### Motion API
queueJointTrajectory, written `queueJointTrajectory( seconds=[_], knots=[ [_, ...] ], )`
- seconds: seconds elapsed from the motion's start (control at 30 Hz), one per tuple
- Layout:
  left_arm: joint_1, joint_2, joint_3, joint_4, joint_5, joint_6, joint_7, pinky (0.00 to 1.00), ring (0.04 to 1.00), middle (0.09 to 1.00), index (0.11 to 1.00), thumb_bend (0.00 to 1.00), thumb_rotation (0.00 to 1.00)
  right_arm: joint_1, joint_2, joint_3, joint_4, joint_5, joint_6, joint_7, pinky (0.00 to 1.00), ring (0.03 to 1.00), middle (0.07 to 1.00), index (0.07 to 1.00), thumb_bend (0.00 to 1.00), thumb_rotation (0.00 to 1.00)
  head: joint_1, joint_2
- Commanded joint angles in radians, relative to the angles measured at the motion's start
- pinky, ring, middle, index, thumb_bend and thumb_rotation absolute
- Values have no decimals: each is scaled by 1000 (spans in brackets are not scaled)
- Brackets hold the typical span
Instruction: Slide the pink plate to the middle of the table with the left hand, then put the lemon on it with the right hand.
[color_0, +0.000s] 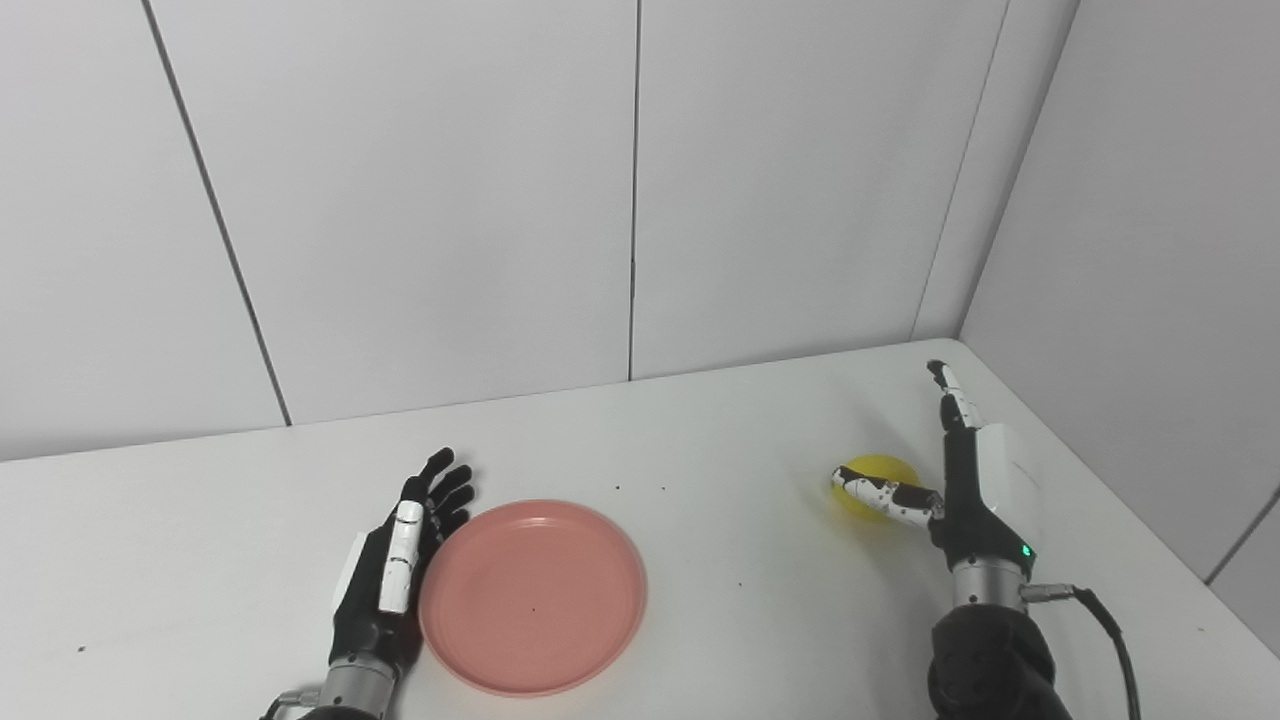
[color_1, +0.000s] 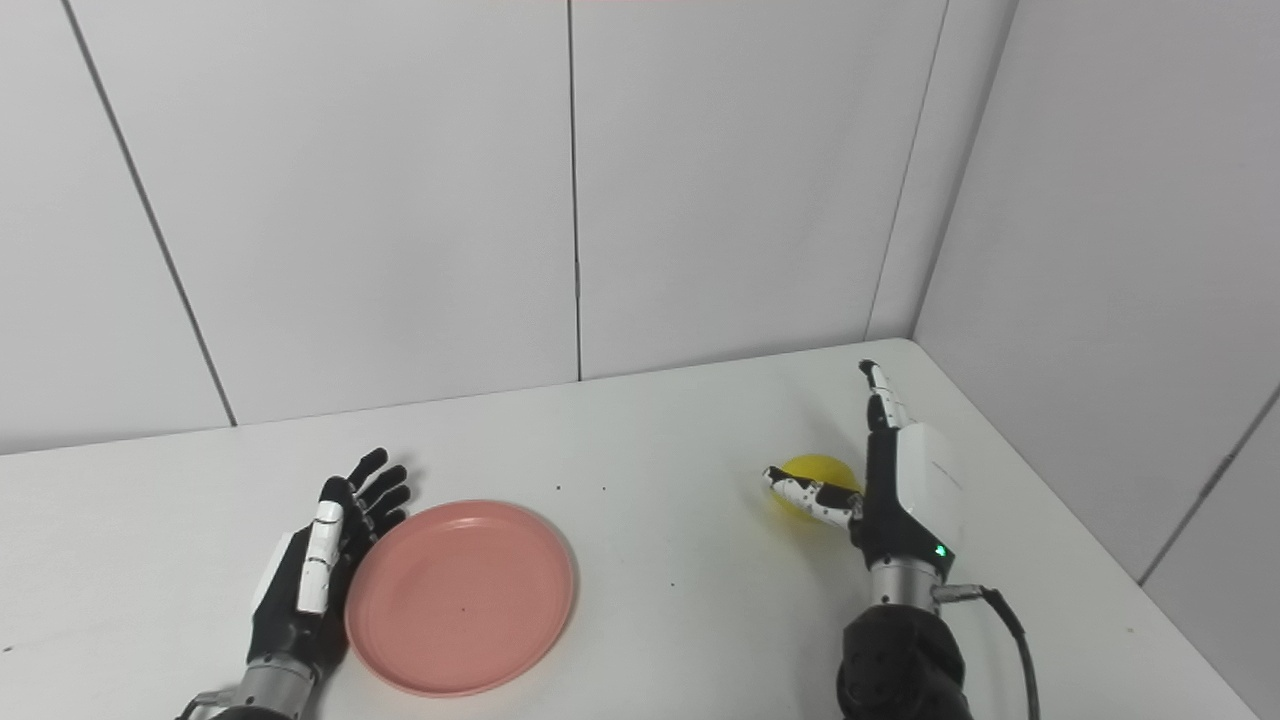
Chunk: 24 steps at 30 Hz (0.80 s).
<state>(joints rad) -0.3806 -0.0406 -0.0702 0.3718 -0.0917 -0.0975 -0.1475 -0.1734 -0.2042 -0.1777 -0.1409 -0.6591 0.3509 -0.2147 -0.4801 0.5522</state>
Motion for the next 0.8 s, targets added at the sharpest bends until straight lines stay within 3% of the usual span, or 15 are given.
queueJointTrajectory(
  seconds=[0.0,0.43,0.77],
  knots=[
    [23,12,7,32,1,-22,-7,901,889,885,883,699,1000,-36,-28,-2,-10,7,12,3,734,852,895,891,901,220,1,1],
    [25,14,8,25,2,-26,-3,915,899,893,891,713,1000,-70,-59,47,68,32,70,61,714,841,889,870,907,139,0,1],
    [26,16,8,20,5,-22,-1,913,902,898,895,713,1000,-81,-68,81,120,53,48,54,694,812,871,849,873,72,2,3]
  ],
)
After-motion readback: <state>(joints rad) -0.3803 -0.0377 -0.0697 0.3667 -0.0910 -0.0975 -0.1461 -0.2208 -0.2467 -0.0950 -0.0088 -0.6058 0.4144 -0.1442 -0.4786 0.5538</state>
